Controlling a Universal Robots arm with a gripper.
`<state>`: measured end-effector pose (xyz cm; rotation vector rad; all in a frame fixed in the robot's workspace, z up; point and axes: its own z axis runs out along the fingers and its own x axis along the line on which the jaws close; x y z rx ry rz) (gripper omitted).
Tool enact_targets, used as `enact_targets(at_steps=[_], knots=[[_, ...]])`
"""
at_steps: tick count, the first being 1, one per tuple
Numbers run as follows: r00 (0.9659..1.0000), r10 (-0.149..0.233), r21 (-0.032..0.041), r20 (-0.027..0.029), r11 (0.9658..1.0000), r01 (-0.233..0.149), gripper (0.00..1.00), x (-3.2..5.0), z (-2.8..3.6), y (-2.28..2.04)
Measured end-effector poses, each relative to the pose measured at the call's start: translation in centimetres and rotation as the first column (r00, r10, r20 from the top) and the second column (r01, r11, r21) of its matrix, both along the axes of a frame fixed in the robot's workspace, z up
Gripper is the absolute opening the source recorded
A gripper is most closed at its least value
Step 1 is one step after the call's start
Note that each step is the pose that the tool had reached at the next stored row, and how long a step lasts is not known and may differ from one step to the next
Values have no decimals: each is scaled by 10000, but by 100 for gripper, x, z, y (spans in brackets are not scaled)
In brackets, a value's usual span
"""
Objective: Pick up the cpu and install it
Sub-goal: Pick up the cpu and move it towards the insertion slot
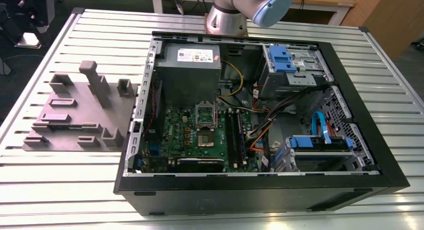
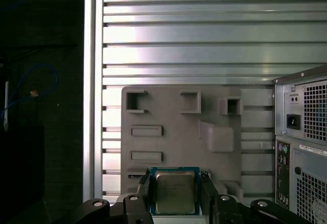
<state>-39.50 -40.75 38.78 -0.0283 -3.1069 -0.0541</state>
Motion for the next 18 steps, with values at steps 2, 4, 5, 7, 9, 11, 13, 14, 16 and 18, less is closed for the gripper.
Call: enact_targets(at_steps=[2,4,5,7,9,11,13,14,16,18], knots=[[10000,0,-1,0,10000,0,47,6,0,0],[10000,0,0,0,10000,0,47,11,0,0],[10000,0,0,0,10000,0,47,14,0,0],[10000,0,-1,-1,10000,0,47,19,0,0],[10000,0,0,-1,10000,0,47,25,0,0],[10000,0,0,0,10000,0,47,31,0,0],[10000,0,-1,0,10000,0,47,36,0,0],[10000,0,0,0,10000,0,47,39,0,0],[10000,0,-1,-1,10000,0,47,44,0,0],[10000,0,0,0,10000,0,47,49,0,0]])
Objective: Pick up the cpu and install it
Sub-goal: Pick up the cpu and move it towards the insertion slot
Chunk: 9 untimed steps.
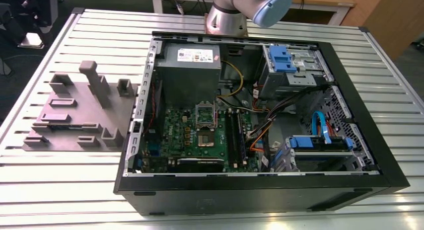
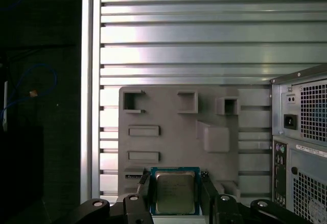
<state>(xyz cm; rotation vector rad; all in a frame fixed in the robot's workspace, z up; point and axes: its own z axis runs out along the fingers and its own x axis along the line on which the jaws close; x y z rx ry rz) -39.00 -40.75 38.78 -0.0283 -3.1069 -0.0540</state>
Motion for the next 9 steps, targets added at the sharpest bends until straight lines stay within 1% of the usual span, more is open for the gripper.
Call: enact_targets(at_steps=[9], knots=[[10000,0,0,0,10000,0,47,24,0,0]])
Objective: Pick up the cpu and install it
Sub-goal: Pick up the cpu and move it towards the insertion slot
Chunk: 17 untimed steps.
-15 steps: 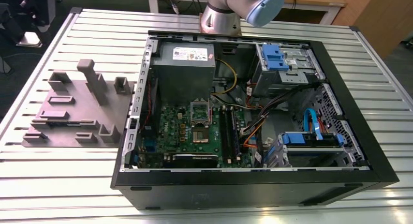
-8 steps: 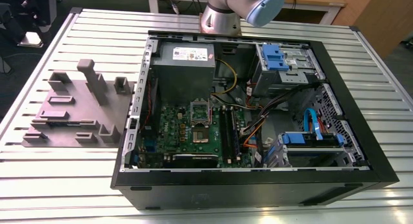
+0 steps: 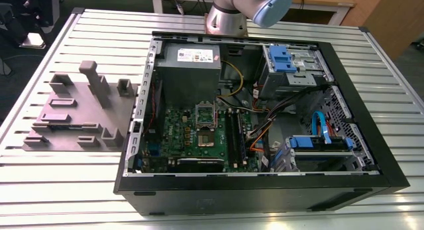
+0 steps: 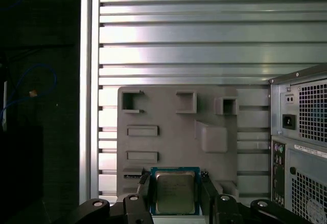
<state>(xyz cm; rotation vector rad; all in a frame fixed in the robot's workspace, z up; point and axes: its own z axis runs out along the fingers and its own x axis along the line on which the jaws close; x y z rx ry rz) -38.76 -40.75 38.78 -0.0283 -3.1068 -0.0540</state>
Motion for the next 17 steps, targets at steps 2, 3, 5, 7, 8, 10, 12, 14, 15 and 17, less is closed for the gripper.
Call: enact_targets(at_steps=[2,3,5,7,8,10,12,14,15,17], knots=[[10000,0,1,0,10000,0,47,5,0,0],[10000,0,0,0,10000,0,47,8,0,0],[10000,0,0,0,10000,0,47,12,0,0],[10000,0,1,1,10000,0,47,17,-1,0],[10000,0,0,0,10000,0,47,20,0,0],[10000,0,0,0,10000,0,47,25,0,0],[10000,0,0,0,10000,0,47,30,0,0],[10000,0,1,0,10000,0,47,34,0,0],[10000,0,0,0,10000,0,47,37,0,0],[10000,0,0,0,10000,0,47,42,0,0]])
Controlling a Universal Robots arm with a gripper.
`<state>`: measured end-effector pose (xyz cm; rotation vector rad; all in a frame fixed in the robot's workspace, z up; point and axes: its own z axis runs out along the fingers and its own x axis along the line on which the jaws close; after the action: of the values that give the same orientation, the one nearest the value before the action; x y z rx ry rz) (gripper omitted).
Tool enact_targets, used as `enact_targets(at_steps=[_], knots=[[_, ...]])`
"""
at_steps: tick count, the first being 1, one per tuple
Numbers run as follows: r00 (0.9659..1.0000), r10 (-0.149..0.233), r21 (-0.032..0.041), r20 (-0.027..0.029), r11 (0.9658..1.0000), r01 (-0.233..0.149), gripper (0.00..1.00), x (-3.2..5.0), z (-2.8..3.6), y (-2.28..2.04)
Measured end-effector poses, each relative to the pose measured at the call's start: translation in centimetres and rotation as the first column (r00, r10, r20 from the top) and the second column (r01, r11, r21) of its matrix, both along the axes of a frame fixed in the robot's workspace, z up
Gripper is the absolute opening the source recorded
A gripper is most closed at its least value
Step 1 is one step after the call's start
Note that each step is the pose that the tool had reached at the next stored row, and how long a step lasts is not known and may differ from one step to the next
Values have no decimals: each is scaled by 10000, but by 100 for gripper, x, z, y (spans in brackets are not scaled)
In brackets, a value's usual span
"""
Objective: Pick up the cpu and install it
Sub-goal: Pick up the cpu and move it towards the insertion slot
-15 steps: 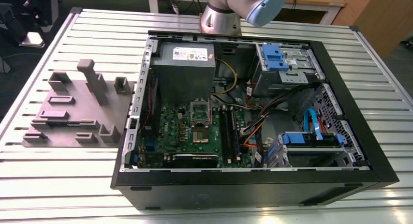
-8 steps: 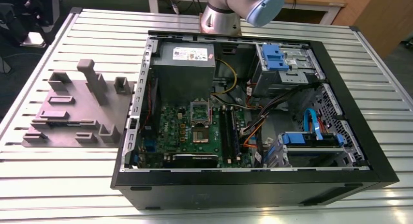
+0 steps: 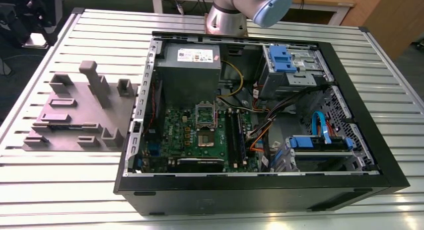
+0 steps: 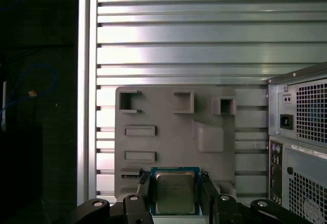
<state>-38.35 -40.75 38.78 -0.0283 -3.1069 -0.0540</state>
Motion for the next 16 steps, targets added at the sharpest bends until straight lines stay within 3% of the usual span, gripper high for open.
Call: enact_targets(at_steps=[16], knots=[[10000,0,0,0,10000,0,47,38,0,0]])
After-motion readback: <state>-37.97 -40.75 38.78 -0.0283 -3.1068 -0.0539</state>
